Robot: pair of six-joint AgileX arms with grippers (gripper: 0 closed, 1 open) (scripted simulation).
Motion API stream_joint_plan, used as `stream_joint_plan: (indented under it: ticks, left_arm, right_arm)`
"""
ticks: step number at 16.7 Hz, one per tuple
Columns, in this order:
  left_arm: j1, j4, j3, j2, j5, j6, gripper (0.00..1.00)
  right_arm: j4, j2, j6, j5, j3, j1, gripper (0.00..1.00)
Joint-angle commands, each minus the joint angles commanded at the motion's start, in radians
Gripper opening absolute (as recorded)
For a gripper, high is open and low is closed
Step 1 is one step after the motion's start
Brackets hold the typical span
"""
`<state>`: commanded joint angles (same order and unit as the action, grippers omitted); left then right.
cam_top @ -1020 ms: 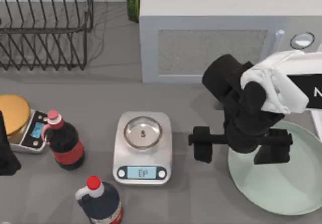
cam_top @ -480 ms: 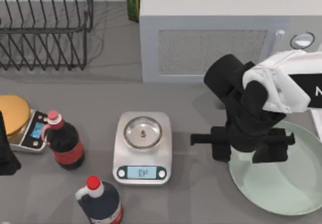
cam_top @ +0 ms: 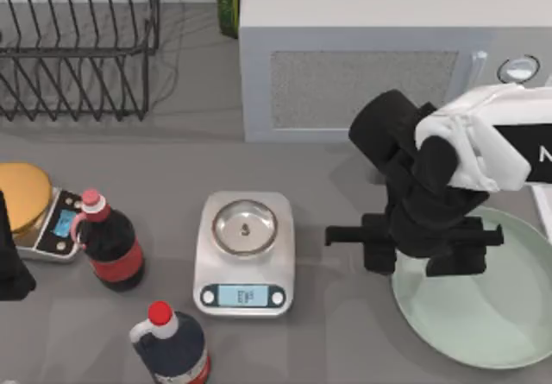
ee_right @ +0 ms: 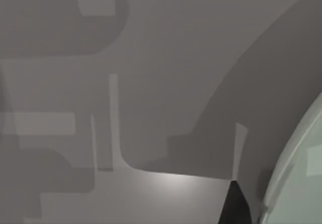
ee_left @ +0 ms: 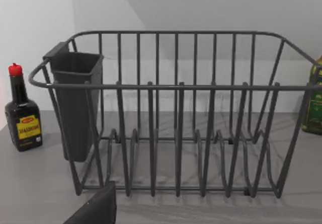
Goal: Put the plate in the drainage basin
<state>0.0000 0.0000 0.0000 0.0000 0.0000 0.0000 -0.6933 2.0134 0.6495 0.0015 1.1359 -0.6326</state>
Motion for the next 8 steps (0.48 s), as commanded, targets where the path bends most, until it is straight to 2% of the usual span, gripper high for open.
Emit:
stream_joint_plan:
  ticks: [1,4,8]
  left_arm:
    - [0.000,0.000,0.000,0.000,0.000,0.000,1.00]
    - [0.000,0.000,0.000,0.000,0.000,0.000,1.00]
    - [0.000,0.000,0.000,0.000,0.000,0.000,1.00]
  right_arm:
    - [-0.008,-0.105,-0.010,0.020,0.004,0.016,0.00]
    - [-0.044,-0.099,-0.008,0.020,0.040,0.014,0.00]
    - [-0.240,-0.084,-0.004,0.020,0.236,0.010,0.00]
